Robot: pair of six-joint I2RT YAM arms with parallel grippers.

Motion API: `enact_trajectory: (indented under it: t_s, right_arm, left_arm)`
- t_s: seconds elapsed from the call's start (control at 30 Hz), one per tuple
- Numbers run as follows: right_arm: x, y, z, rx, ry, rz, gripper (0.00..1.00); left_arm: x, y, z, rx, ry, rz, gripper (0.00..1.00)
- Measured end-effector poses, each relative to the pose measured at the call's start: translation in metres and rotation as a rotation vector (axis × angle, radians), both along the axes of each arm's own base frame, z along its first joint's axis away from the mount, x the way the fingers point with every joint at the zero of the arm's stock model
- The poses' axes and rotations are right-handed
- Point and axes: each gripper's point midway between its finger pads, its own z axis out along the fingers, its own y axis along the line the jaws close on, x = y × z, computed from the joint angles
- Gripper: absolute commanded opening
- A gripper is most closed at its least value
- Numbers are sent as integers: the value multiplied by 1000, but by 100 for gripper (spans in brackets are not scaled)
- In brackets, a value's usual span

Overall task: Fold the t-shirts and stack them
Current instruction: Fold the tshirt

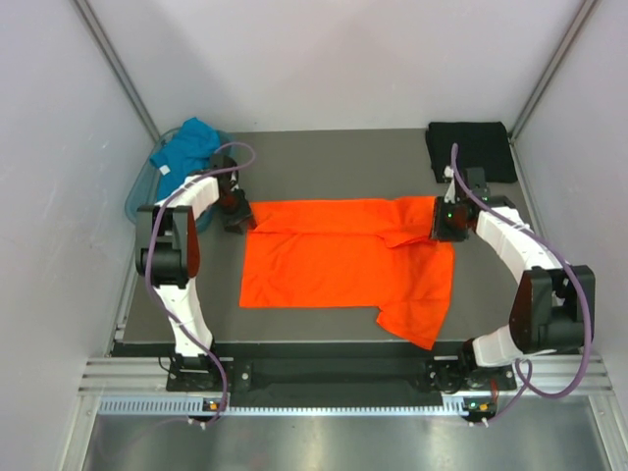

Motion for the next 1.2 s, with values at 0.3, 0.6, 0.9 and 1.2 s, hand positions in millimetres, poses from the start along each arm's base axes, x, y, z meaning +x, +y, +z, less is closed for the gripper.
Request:
enact_trajectory:
  t_s: [0.3, 0.6, 0.9, 1.2]
  right_arm:
    - [4, -14, -7, 133, 85, -121, 53]
    - [101, -31, -12, 260, 32, -213, 52]
    - [143, -35, -35, 279, 47, -208, 36]
    - [139, -41, -45, 243, 71, -197, 39]
  left_arm:
    - [7, -19, 23, -53, -58, -53, 35]
    - [41, -57, 47, -119, -145, -125, 20]
    - [67, -67, 12, -174, -104, -92, 15]
    - [66, -68, 0, -179, -77, -72, 13]
